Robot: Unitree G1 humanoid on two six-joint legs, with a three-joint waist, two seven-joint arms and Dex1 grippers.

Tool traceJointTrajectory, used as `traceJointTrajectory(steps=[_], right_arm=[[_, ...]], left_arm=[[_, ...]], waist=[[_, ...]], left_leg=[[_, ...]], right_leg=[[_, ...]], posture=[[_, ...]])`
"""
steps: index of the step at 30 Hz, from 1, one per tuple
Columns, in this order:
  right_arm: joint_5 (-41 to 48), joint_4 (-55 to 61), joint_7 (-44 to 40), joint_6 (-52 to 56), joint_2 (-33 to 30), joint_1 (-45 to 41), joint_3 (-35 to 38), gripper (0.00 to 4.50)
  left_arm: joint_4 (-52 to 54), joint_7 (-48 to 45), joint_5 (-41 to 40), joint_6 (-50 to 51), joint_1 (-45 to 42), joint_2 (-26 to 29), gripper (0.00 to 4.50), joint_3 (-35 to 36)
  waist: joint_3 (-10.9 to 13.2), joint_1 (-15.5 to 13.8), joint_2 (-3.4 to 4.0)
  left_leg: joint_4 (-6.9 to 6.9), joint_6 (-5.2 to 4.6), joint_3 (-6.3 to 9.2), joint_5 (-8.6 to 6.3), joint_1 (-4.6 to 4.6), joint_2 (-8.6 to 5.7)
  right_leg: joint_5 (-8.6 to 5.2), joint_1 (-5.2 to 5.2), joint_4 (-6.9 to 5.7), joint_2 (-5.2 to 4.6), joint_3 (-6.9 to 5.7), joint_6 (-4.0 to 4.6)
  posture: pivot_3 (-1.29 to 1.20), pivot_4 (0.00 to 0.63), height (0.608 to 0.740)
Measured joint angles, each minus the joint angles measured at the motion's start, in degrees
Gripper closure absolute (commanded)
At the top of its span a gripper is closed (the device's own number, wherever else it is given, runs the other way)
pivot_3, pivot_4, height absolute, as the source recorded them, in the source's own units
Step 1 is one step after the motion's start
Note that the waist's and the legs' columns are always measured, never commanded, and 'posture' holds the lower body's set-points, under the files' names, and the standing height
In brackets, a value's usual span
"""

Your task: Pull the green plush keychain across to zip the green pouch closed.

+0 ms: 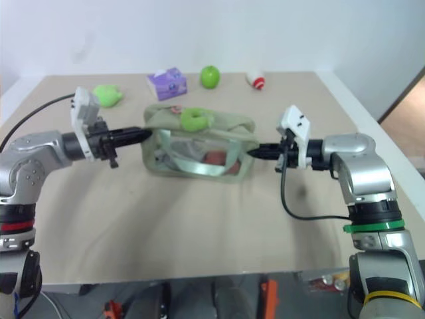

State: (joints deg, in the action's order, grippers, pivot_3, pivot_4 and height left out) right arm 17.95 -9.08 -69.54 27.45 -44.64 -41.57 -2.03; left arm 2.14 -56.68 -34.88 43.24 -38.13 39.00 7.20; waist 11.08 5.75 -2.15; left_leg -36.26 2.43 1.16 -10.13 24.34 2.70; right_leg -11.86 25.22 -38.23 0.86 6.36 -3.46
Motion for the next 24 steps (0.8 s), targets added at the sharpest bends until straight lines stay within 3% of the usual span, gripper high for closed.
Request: traceJointTrajectory(steps=[2,11,19,21,24], right_arm=[[0.21,-0.01,0.11,0.06,0.05,0.00,0.10,4.50],[9.85,1.19,0.66,7.15,0.78,-1.53,6.52,1.43],[28.52,5.90,2.72,16.92,-0.39,-12.24,21.09,1.43],[27.66,9.42,3.53,15.62,-1.21,-12.85,19.93,1.43],[17.71,17.96,3.50,8.08,-3.11,-9.75,9.29,1.43]], left_arm=[[0.23,0.09,0.00,0.35,0.87,0.01,4.45,0.00],[0.89,0.55,0.40,-0.71,2.38,-0.31,4.50,-0.34],[0.88,1.25,0.75,-1.23,2.60,-1.15,4.50,-0.82],[0.88,1.28,0.78,-1.51,2.60,-1.27,4.50,-0.83],[0.87,1.35,0.93,-1.85,2.64,-1.47,4.50,-0.82]], waist=[[0.00,-0.01,0.00],[0.00,-0.05,0.00],[0.01,-0.49,0.02],[-0.01,-0.51,-0.02],[-0.02,-0.63,-0.02]], left_leg=[[0.00,0.00,0.00,0.00,0.00,0.00],[-0.03,0.00,0.01,0.00,0.01,-0.02],[-0.02,0.00,0.03,0.00,0.03,-0.04],[-0.01,0.00,0.03,0.00,0.02,-0.03],[-0.01,0.00,-0.01,0.00,-0.02,-0.02]], right_leg=[[0.00,0.00,0.00,0.00,-0.01,0.00],[0.01,-0.01,0.01,-0.02,-0.01,-0.01],[-0.03,-0.03,0.04,-0.04,-0.03,0.04],[-0.14,-0.04,0.05,-0.04,-0.04,0.21],[-0.14,-0.03,0.05,-0.04,-0.03,0.21]], posture=[[0.00,0.150,0.740],[0.00,0.150,0.740],[0.00,0.150,0.740],[0.00,0.150,0.740],[0.00,0.150,0.740]])
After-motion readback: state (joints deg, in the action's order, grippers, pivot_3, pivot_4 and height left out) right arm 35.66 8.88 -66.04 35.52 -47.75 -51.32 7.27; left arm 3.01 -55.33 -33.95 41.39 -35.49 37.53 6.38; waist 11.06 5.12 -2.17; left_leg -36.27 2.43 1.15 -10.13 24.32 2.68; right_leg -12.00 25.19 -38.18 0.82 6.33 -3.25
